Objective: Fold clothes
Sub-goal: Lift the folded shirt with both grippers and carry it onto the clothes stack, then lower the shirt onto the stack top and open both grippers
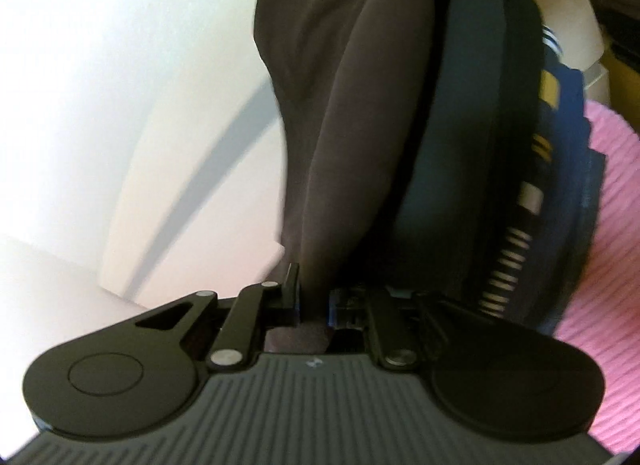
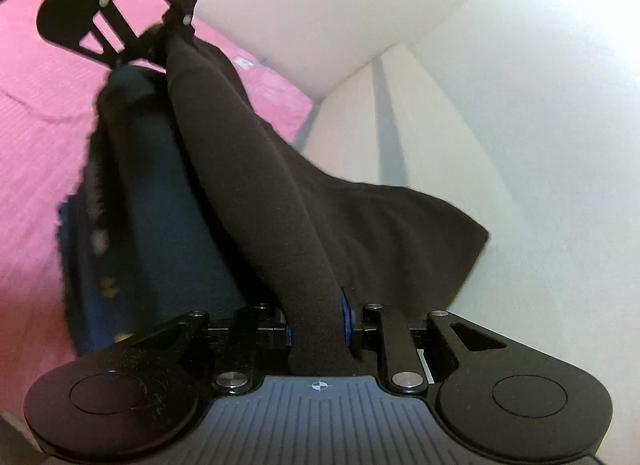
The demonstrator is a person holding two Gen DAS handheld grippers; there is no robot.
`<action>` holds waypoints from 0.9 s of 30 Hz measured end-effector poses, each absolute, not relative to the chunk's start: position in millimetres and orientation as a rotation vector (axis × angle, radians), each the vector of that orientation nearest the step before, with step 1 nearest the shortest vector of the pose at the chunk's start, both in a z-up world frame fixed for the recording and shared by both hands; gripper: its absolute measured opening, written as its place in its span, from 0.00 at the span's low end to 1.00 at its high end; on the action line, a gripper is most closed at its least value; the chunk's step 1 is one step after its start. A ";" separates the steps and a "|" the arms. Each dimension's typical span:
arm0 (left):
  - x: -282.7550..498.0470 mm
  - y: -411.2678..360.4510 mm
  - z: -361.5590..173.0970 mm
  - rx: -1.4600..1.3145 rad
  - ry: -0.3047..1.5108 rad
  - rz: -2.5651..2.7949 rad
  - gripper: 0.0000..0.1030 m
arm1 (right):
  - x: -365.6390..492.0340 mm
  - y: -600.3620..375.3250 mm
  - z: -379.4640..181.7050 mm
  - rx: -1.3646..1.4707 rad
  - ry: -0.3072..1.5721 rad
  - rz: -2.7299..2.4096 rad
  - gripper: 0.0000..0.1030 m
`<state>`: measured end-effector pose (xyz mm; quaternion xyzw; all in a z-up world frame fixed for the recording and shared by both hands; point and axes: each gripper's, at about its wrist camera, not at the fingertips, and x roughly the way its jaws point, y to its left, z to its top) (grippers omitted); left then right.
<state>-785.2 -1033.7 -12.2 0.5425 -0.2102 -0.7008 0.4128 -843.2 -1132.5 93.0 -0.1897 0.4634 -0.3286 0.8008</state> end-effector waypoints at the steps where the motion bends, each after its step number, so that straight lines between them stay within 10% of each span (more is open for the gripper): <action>1: -788.5 -1031.6 -25.5 1.393 -0.526 -1.768 0.10 | -846.5 -1131.0 85.5 -0.418 1.004 -0.695 0.19; 27: -811.3 -1027.7 -27.6 1.365 -0.547 -1.730 0.18 | -853.7 -1121.6 85.6 -0.388 1.056 -0.818 0.35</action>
